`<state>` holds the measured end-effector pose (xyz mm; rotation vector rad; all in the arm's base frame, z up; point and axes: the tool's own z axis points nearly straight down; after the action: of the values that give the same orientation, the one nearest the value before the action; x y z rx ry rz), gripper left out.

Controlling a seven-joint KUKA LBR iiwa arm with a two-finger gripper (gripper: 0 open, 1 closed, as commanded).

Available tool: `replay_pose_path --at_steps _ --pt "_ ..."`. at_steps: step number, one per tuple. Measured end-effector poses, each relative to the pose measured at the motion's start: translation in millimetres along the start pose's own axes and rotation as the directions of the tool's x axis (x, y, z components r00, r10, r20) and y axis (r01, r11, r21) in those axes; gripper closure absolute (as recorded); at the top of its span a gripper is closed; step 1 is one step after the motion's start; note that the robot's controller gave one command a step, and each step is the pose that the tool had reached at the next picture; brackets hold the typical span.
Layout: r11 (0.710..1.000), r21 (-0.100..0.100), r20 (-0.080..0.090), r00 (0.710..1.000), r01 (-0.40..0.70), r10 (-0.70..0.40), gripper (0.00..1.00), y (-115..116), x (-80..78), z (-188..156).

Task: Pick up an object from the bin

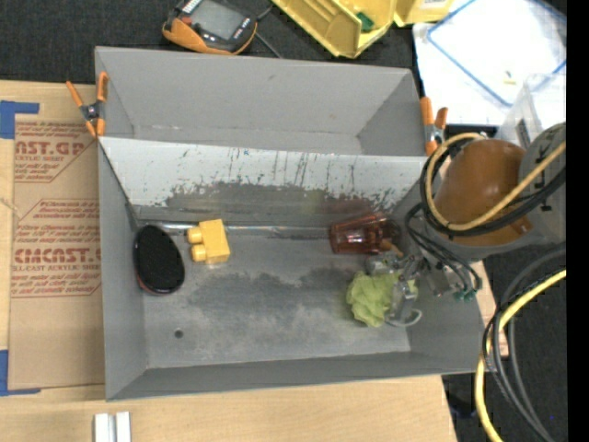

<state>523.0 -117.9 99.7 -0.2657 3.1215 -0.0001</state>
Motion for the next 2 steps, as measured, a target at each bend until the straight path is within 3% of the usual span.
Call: replay_pose_path --at_steps 1,2 --pt "1.000 -0.001 0.000 1.000 -0.001 0.001 1.00 0.2 -0.1 0.0" --pt "1.000 -0.001 -0.001 1.000 -0.019 0.019 1.00 7.1 -19.6 -97.8"
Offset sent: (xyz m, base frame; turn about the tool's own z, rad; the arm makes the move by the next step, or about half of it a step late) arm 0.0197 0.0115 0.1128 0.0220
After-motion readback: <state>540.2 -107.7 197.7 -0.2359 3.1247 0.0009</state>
